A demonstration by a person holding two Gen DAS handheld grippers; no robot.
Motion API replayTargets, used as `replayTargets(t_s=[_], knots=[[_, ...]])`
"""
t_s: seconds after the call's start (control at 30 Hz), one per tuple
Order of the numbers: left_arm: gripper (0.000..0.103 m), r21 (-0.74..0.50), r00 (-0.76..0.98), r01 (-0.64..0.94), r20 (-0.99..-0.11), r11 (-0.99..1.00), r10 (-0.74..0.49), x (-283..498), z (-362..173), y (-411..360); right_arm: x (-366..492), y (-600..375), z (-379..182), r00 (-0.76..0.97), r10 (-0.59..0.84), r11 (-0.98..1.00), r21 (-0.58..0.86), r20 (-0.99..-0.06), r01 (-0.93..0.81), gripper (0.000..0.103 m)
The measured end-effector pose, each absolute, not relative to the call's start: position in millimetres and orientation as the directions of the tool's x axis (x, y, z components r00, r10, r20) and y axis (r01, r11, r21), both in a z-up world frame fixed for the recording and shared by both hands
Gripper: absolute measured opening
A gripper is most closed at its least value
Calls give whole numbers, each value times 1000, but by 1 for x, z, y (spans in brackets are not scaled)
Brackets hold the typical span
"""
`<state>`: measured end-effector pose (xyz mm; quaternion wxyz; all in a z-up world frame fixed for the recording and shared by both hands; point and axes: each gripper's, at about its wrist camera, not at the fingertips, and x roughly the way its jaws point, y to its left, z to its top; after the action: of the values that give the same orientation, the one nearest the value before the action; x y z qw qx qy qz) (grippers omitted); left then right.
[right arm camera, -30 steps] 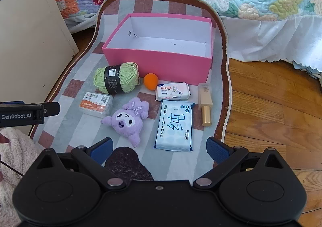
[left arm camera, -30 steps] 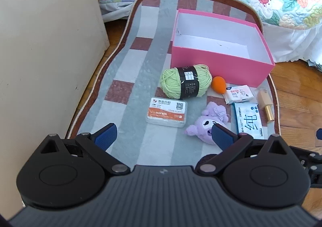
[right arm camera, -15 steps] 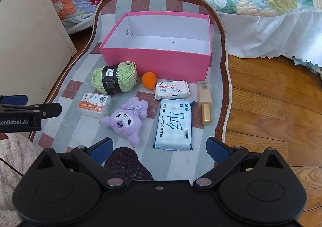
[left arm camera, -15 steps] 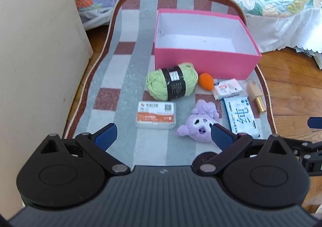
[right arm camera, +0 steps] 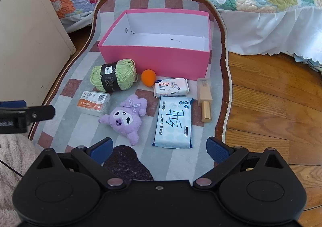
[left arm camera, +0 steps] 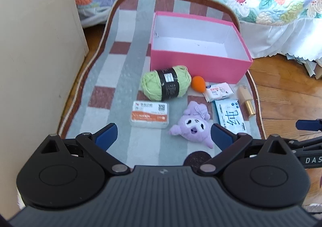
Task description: Organize objects
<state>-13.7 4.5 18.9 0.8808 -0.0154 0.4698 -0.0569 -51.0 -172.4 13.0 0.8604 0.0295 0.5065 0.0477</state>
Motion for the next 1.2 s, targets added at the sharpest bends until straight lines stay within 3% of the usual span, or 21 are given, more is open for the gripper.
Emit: replayTargets(t_s=[0.3,0.53,0.63,0.77,0.83,1.17,1.2], knots=[[100,-94,576,113,-805,989,-142,2,25,13,-47,-174,14,510,150,988,117,-847,-97,101],[100,0,605,208,-786,978,-129,29,31,2,-44,-194,26,711,267,964,163,-650,-212,101],[100,8,588,227,-798,974,-130,50,24,-5,-21,-194,23,642,303,951,181,-704,-250,101],[99,-130,496,255,-833,958,-245,81,-1,-14,-6,-179,15,596,339,932,171,-728,-320,101],[88,-155,468,287,-839,945,-280,89,-16,-24,-3,-164,7,562,363,912,161,-743,-377,101],[73,-292,307,294,-873,910,-379,106,-97,-36,9,-113,-62,408,403,852,173,-819,-494,100],[67,-305,289,281,-877,910,-383,106,-104,-35,10,-110,-69,404,395,852,165,-825,-497,100]])
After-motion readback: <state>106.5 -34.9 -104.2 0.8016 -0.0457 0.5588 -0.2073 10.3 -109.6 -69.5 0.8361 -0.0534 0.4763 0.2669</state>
